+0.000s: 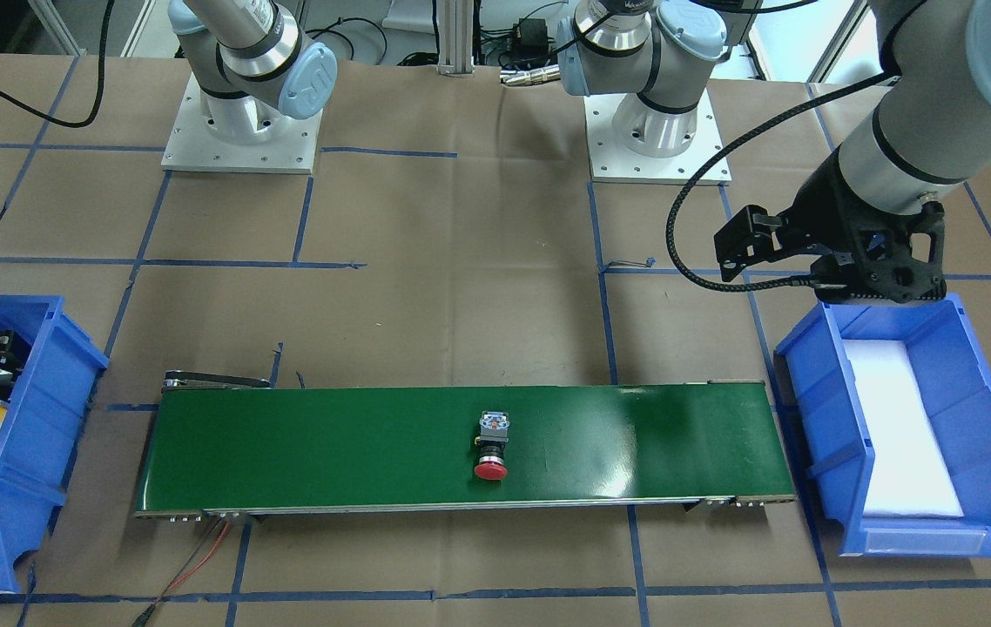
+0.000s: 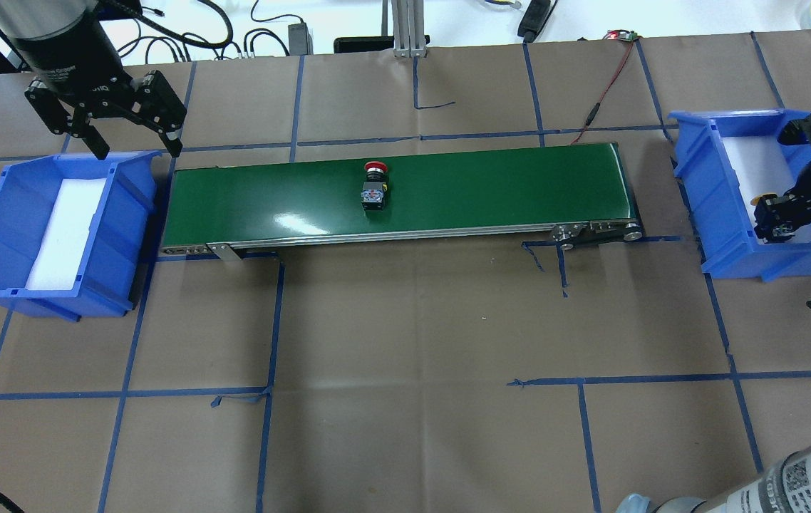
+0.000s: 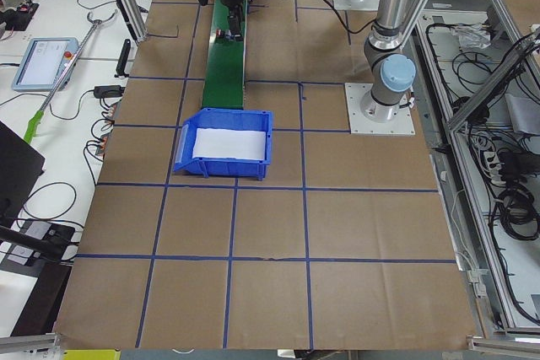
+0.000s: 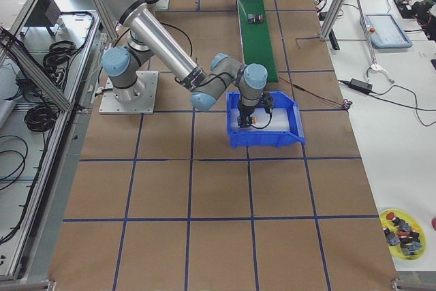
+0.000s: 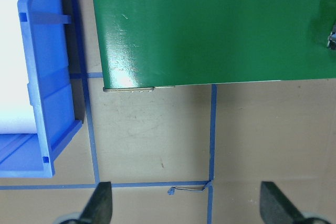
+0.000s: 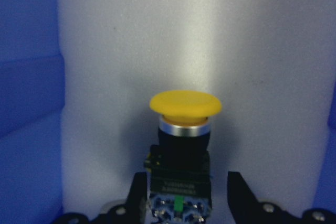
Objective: Transport two buttons from left to right
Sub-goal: 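Release the yellow button and move the right gripper back to the belt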
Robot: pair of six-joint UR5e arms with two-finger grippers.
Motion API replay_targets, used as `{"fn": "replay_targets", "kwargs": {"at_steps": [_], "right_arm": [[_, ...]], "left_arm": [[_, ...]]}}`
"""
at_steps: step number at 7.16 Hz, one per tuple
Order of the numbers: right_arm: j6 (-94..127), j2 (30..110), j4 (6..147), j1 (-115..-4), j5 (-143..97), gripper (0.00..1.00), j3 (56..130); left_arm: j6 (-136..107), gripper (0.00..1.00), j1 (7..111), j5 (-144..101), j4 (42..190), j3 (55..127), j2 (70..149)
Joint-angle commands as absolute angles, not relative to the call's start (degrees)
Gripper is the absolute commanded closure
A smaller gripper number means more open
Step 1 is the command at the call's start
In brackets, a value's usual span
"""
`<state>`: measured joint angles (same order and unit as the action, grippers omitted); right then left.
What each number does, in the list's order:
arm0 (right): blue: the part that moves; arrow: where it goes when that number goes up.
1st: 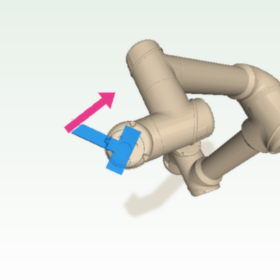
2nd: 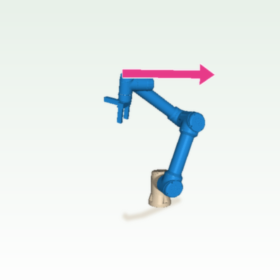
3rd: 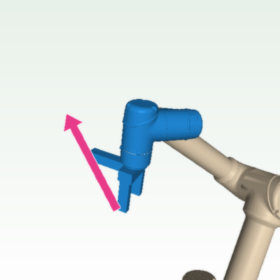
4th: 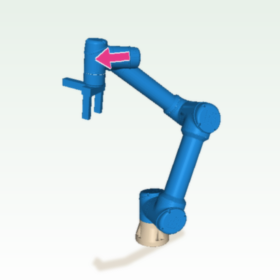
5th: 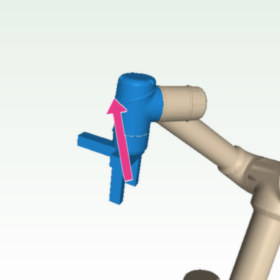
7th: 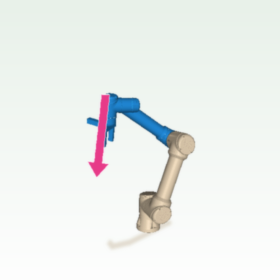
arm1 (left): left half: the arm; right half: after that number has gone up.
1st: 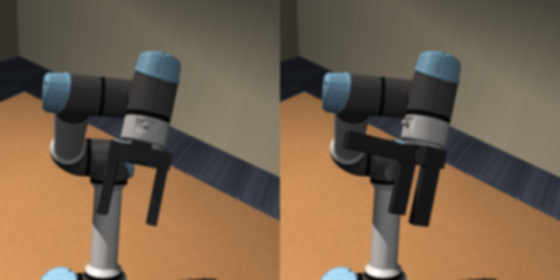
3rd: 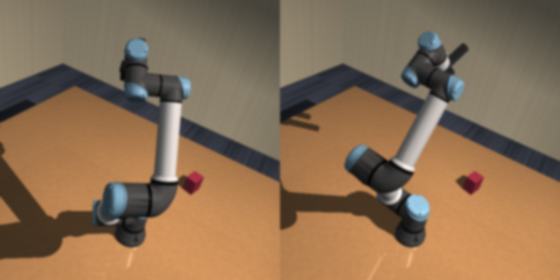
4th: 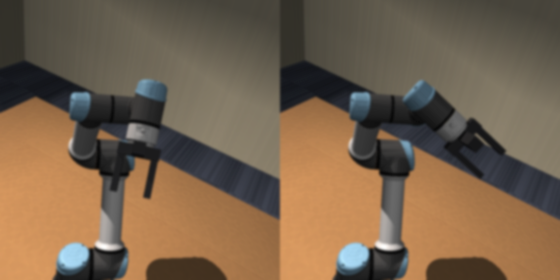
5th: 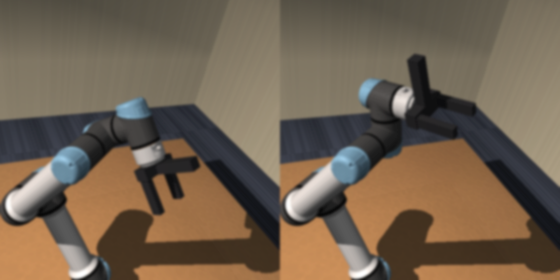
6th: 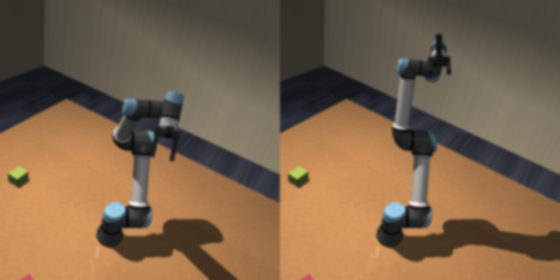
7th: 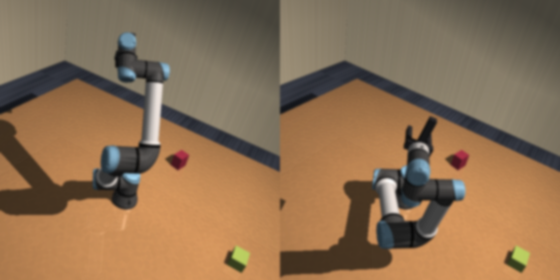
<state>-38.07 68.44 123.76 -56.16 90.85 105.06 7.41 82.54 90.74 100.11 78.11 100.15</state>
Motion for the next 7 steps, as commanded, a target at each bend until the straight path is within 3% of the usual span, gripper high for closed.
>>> {"fn": "replay_targets", "kwargs": {"at_steps": [1,3,4,7], "right_arm": [[-38.06,68.55,123.75,-56.16,90.70,0.14,104.51],[-37.53,70.65,123.40,-56.60,90.70,0.12,102.67],[-37.18,72.40,123.40,-56.95,90.36,0.01,101.61],[-36.48,79.25,123.05,-61.77,90.35,0.00,96.34]], "left_arm": [[5.80,0.00,82.79,90.70,100.19,78.05,100.20],[3.97,0.00,83.06,90.44,100.20,77.96,100.20],[3.52,0.00,83.06,90.44,100.20,77.87,100.20],[1.86,0.00,85.77,90.79,100.20,78.13,100.11]]}}
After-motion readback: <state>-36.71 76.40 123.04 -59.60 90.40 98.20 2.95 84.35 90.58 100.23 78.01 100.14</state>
